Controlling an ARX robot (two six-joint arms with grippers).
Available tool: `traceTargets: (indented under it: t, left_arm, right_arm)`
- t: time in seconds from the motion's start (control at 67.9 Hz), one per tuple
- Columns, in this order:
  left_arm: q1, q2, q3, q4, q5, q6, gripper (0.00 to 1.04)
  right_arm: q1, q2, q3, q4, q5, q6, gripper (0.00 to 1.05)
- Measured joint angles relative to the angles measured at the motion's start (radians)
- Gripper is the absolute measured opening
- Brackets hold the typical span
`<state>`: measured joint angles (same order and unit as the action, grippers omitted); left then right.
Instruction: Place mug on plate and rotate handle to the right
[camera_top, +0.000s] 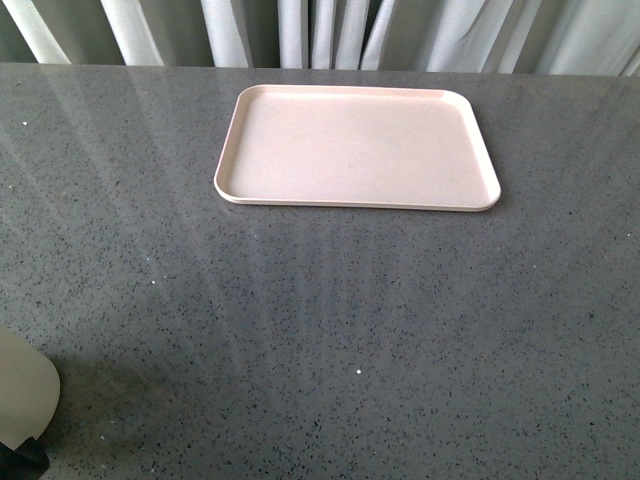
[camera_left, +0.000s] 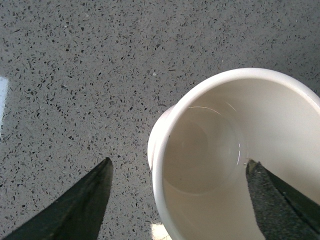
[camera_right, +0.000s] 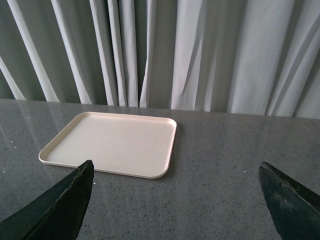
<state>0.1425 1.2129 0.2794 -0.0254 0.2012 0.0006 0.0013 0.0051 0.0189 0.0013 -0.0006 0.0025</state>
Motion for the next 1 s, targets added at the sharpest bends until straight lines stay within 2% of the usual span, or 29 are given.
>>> traceTargets:
  t: [0.044, 0.133, 0.162, 0.471, 0.619, 0.736, 0.898, 1.002]
  left_arm:
    - [-0.008, 0.003, 0.0, 0.001, -0.005, -0.001, 0.72]
    - [-0.033, 0.005, -0.002, 0.001, -0.019, -0.004, 0.58]
    - [-0.045, 0.005, -0.002, 0.002, -0.022, -0.007, 0.5]
    - [-0.113, -0.038, -0.002, -0.042, -0.069, -0.025, 0.03]
    - [-0.151, -0.102, 0.0, -0.113, -0.092, -0.04, 0.02]
    - [-0.218, -0.175, 0.042, -0.207, -0.118, -0.071, 0.02]
    - [-0.351, -0.156, 0.177, -0.264, -0.166, -0.151, 0.02]
    - [-0.452, -0.041, 0.307, -0.256, -0.19, -0.237, 0.02]
  right_arm:
    - [0.0, 0.0, 0.0, 0.0, 0.0, 0.0, 0.96]
    - [0.0, 0.0, 0.0, 0.0, 0.0, 0.0, 0.96]
    - [0.0, 0.0, 0.0, 0.0, 0.0, 0.0, 0.96]
    - [0.0, 0.0, 0.0, 0.0, 0.0, 0.0, 0.96]
    - [0.0, 0.0, 0.0, 0.0, 0.0, 0.0, 0.96]
    - [0.0, 0.0, 0.0, 0.0, 0.0, 0.0, 0.96]
    - [0.0, 0.0, 0.0, 0.0, 0.0, 0.0, 0.96]
    - [0.0, 0.0, 0.0, 0.0, 0.0, 0.0, 0.96]
